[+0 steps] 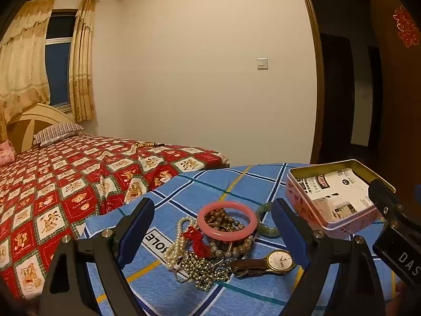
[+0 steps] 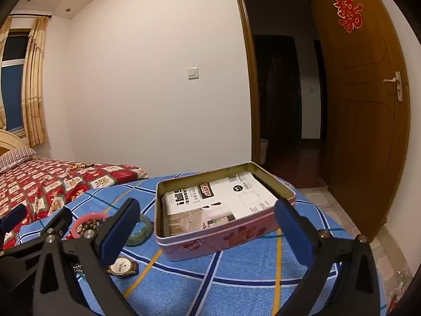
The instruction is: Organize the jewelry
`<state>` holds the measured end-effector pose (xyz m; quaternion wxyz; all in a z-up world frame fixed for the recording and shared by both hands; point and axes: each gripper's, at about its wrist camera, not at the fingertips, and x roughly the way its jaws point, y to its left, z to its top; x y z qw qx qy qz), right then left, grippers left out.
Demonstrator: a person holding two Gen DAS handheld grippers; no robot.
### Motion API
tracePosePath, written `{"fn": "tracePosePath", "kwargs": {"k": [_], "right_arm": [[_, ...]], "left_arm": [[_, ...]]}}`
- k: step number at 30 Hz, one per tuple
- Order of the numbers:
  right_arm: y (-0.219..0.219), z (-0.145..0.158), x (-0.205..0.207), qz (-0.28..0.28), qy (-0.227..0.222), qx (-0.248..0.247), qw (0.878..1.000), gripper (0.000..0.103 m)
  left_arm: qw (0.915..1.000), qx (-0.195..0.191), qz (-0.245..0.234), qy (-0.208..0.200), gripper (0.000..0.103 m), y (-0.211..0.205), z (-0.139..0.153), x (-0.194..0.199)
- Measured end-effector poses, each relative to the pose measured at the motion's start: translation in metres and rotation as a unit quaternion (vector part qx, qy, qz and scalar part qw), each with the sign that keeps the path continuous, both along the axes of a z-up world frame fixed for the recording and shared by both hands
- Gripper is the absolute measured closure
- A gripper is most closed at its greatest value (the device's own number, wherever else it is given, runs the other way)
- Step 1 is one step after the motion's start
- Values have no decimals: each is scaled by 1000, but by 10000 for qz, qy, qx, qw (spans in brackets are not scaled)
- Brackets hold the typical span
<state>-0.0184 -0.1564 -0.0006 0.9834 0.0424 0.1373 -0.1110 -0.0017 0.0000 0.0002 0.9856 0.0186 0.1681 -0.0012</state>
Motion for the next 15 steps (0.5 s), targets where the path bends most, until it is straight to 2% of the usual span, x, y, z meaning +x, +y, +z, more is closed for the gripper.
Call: {"fn": "tracePosePath", "kwargs": {"k": [15], "right_arm": [[-2,0,1,-26,-18,-27,10000,0]], "left_arm": [[9999,-18,-129,30,12,-2,-1,-1]]}}
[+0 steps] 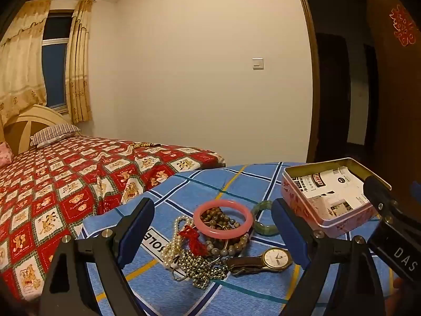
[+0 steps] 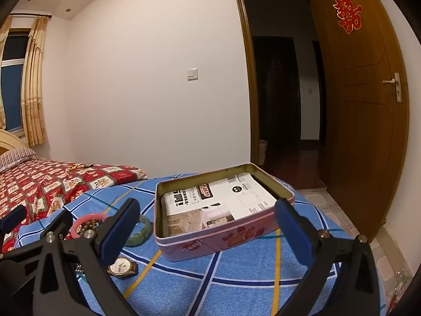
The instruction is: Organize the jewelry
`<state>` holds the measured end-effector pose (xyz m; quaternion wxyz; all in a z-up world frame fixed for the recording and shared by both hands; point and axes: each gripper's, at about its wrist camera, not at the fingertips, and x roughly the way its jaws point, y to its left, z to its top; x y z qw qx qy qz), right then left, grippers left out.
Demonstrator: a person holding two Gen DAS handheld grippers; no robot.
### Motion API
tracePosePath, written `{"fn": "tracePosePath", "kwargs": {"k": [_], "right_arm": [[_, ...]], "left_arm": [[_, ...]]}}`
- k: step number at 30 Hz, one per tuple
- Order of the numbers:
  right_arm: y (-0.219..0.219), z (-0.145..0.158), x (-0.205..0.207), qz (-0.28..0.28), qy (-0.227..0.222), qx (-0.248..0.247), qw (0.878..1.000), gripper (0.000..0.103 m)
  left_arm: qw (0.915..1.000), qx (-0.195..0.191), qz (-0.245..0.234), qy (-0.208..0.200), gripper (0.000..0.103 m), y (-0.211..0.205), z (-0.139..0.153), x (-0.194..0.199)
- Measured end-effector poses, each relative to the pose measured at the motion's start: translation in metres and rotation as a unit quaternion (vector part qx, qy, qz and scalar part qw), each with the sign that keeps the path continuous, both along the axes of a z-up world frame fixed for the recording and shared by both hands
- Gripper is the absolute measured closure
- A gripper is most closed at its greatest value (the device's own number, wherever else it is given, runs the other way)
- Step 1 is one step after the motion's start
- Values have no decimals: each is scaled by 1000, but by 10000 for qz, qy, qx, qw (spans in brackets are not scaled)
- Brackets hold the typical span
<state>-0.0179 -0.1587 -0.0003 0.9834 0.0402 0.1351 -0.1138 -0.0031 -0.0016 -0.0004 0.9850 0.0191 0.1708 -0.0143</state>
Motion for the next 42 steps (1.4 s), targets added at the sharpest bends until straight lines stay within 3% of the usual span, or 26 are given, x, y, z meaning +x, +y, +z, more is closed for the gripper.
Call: {"fn": "tracePosePath", "kwargs": {"k": [42], "right_arm": [[-3,1,-1,-13,-8,3,10000,0]], "left_arm": [[10000,-20,6,12,12,0,-1,1]]}}
